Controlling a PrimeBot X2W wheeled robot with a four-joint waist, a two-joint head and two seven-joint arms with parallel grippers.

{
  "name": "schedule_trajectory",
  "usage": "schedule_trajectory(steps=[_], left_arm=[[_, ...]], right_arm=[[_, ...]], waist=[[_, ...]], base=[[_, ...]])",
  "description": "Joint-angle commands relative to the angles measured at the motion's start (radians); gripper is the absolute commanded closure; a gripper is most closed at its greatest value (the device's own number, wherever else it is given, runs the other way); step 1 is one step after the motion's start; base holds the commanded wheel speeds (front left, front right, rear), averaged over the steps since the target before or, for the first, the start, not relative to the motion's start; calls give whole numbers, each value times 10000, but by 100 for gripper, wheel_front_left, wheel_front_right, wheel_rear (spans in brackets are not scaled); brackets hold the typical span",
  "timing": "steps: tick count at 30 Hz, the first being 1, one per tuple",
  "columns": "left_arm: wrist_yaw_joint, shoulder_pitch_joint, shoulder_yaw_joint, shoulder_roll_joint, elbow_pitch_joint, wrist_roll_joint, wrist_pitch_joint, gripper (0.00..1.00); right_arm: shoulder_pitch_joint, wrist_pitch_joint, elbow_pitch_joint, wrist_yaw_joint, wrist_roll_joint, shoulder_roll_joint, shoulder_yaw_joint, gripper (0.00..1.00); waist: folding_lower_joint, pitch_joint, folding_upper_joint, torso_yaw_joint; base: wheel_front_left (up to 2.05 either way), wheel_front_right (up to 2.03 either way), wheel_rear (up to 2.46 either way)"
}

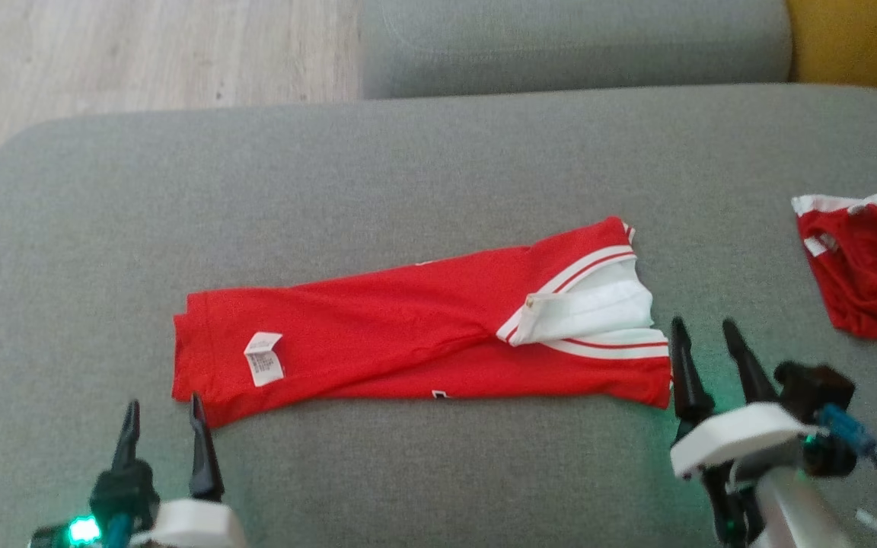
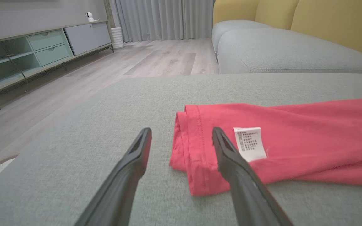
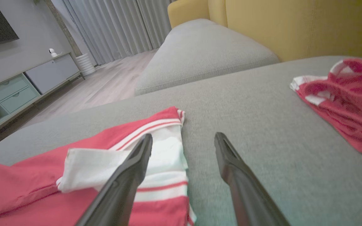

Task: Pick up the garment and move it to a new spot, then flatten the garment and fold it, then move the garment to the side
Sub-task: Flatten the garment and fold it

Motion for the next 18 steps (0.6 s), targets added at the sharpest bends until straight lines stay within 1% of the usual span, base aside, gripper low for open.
schedule_trajectory(steps=[1, 8, 15, 16, 18], left_arm=[[12, -11, 319, 22, -385, 26, -53, 0], [-472, 174, 472, -32, -207, -8, -53, 0], [-1040, -282, 544, -61, 105, 77, -53, 0], [-1040, -282, 544, -61, 105, 77, -53, 0], [-1144, -427, 560, -70, 159, 104, -53, 0]], right_arm=[[-74, -109, -246, -7, 154, 63, 324, 0], [9, -109, -44, -7, 170, 65, 412, 0], [-975, -110, 805, -7, -176, 65, 257, 0], [-975, -110, 805, -7, -176, 65, 257, 0], [-1371, -110, 1237, -7, -359, 65, 200, 0]], waist=[[2, -257, -1, 35], [2, -282, -1, 109], [2, 234, -1, 483], [2, 234, -1, 483], [2, 427, -1, 625]], base=[[0, 0, 0], [0, 0, 0], [0, 0, 0], [0, 0, 0], [0, 0, 0]])
